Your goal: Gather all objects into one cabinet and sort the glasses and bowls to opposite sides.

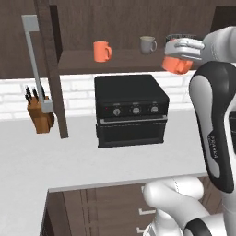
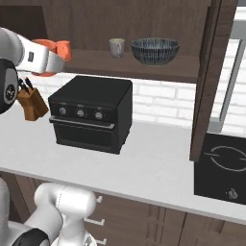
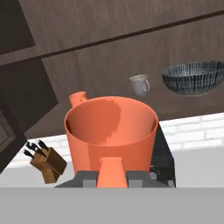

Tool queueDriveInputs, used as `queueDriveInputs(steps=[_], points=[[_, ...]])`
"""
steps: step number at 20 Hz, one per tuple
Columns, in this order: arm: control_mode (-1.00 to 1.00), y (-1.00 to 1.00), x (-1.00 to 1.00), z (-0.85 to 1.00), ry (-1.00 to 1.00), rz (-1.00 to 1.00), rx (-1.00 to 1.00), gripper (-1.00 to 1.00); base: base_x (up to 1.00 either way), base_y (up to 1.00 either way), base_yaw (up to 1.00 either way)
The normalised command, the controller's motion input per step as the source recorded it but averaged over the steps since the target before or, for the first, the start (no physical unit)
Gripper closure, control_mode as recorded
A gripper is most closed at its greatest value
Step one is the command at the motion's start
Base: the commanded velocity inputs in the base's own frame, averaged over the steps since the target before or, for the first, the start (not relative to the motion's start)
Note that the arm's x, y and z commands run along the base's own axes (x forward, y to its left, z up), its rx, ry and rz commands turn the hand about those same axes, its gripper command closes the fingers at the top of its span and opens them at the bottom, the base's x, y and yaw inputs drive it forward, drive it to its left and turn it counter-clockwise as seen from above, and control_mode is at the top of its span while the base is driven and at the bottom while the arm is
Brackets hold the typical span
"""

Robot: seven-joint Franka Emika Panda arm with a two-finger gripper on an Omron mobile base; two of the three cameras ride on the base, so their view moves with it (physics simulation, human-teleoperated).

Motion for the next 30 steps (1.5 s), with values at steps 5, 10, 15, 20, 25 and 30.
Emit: queueDriveInputs(steps=[5,10,15,20,25,30], points=[[-1.00,0.02,0.36,-0.20,-0.01,0.09,-0.12,1.00,0.00,0.00,0.00],[-1.00,0.00,0.39,-0.07,-0.01,0.03,-0.11,1.00,0.00,0.00,0.00],[-1.00,0.08,0.36,0.00,0.00,0.05,0.00,1.00,0.00,0.00,0.00],[-1.00,0.00,0.51,-0.04,0.00,0.01,0.00,1.00,0.00,0.00,0.00],[-1.00,0.00,0.64,-0.12,0.00,0.00,0.00,1.00,0.00,0.00,0.00],[-1.00,0.00,0.71,-0.35,0.02,0.00,0.00,1.00,0.00,0.00,0.00]])
